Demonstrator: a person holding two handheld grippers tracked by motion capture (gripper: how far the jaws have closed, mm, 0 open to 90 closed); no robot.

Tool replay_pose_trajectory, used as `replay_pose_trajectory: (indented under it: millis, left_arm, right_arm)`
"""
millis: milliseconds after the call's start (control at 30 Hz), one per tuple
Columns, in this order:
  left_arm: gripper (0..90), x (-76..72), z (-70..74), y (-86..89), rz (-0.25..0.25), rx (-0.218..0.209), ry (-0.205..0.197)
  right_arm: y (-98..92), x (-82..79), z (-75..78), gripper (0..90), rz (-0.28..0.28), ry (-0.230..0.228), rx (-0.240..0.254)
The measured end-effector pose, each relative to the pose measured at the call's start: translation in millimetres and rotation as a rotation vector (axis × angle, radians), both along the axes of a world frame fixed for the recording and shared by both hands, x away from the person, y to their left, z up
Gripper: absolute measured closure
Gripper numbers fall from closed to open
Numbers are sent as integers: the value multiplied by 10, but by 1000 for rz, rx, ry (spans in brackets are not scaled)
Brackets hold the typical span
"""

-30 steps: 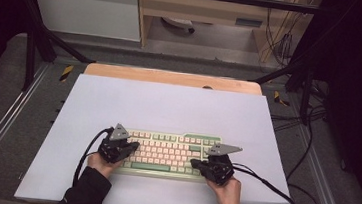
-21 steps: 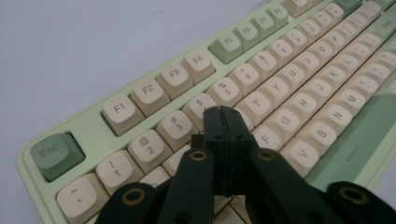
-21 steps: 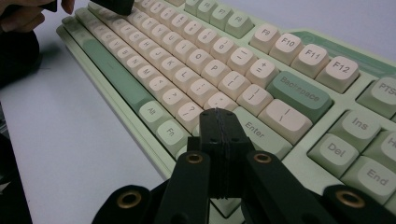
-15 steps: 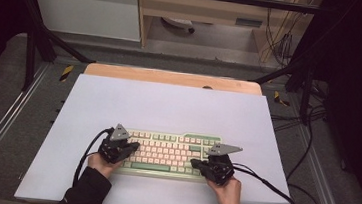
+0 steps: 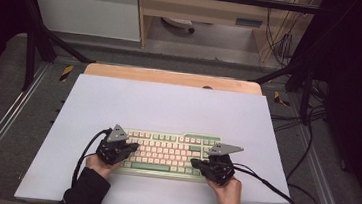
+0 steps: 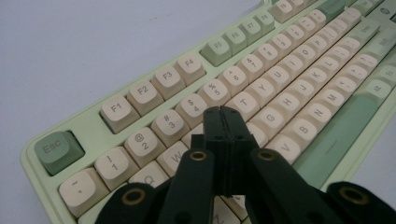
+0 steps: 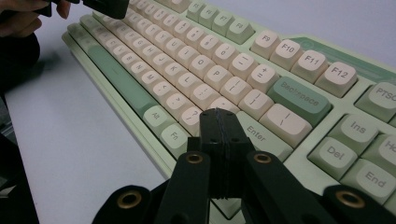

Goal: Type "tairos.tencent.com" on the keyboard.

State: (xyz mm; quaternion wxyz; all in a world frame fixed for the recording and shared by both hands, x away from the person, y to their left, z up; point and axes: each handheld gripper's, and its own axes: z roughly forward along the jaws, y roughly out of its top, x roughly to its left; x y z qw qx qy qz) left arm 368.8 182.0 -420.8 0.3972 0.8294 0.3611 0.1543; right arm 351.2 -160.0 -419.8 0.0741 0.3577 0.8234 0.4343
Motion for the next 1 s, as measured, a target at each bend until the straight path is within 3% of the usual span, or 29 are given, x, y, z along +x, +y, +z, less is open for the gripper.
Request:
replay_pose_trajectory:
  millis: [600, 1000]
  left_arm:
    - [900, -158, 50, 278, 18, -42, -9]
    - [900, -205, 44, 409, 34, -54, -12]
  right_arm:
    - [140, -3, 25, 900, 25, 8, 15]
    - [392, 17, 51, 900, 66, 8, 9]
